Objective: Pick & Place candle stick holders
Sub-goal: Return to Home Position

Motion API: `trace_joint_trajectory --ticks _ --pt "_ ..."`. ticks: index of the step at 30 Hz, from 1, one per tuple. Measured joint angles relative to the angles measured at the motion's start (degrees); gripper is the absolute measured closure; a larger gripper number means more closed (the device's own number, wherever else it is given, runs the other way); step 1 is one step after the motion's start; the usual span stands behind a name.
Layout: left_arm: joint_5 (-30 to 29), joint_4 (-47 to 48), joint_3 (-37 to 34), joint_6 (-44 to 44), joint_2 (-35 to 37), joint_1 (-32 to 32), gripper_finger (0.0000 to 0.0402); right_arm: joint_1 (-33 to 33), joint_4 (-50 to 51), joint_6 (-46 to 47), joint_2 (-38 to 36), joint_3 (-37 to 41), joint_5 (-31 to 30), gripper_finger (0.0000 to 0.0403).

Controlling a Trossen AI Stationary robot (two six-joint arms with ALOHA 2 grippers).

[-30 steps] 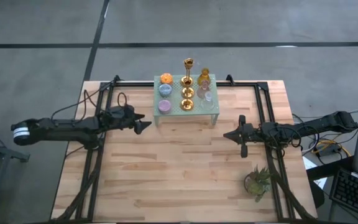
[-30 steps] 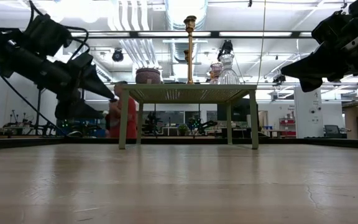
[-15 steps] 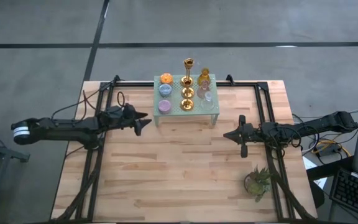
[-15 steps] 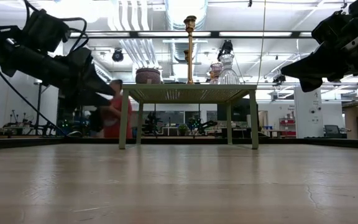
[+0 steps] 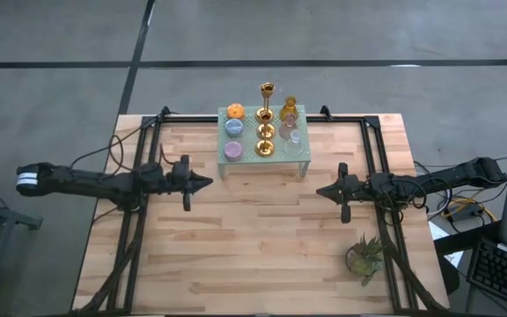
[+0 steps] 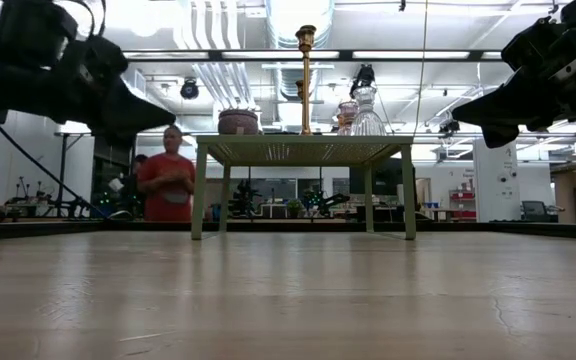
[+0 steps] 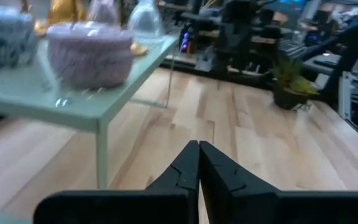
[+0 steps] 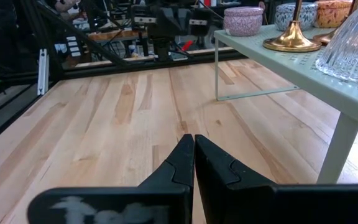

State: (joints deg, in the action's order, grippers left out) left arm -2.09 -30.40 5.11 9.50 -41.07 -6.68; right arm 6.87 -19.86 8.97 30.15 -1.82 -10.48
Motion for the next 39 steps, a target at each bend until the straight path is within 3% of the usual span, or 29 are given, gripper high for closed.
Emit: trace_joint_trajectory --ticks 8,15,23,33,39 --pt "9.8 0.6 -4.35 -1.06 7.66 0.64 0.0392 -0.02 0.0 0.0 0.0 0.0 0.0 0.0394" --pt "14.02 7.61 -4.29 -8.88 15.41 0.64 0.0381 -0.01 -0.02 0.0 0.0 0.02 -0.01 0.0394" --pt "22.94 9.7 -4.4 -9.2 25.69 0.64 0.0381 -0.01 0.0 0.0 0.0 0.02 -0.02 0.0394" --pt "23.76 17.14 -4.42 -10.11 36.17 0.64 0.0382 -0.02 0.0 0.0 0.0 0.0 -0.01 0.0394" --pt "23.72 19.82 -4.42 -9.84 38.09 0.64 0.0383 -0.02 -0.01 0.0 0.0 0.0 0.0 0.0394"
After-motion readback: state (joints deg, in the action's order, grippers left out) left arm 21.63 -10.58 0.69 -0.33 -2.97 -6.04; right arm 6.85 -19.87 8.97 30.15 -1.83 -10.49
